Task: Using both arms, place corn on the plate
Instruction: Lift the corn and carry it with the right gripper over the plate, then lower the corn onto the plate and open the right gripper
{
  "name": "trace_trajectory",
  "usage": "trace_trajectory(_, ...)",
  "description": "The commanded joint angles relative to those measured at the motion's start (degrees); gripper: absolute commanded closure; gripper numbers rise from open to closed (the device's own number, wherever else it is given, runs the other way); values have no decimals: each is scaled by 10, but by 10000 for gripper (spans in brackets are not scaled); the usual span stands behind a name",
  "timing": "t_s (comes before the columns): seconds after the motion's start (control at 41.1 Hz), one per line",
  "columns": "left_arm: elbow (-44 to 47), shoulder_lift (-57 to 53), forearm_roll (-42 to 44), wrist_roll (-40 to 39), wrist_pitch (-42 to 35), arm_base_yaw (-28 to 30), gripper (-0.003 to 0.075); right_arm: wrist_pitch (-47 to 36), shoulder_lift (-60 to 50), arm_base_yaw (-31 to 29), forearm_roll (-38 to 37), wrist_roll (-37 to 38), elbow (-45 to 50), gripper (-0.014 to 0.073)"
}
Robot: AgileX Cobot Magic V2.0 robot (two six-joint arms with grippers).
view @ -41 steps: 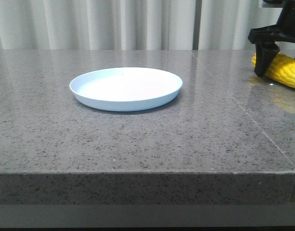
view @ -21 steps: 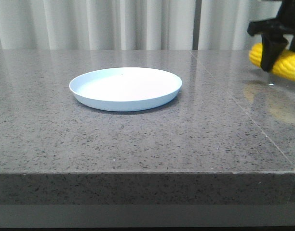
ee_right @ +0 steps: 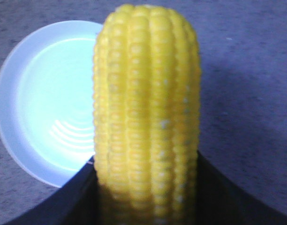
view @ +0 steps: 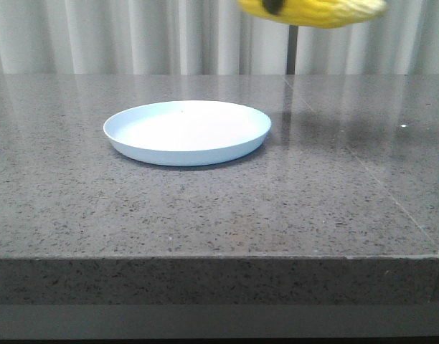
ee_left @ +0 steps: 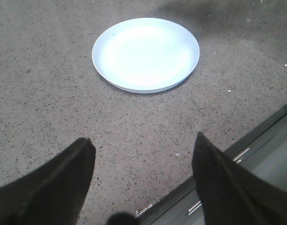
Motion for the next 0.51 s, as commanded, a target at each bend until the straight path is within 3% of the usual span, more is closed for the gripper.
trace_trajectory(0.0, -14, 2, 10, -7, -45, -4, 283, -20, -2, 41, -3, 34, -30, 295)
trace_trajectory(0.243, -14, 2, 10, -7, -45, -4, 283, -83, 60, 71, -18, 163, -32, 295)
trace_trajectory(0.486, -14, 2, 10, -7, -45, -4, 283, -144, 111, 71, -15, 174, -32, 257)
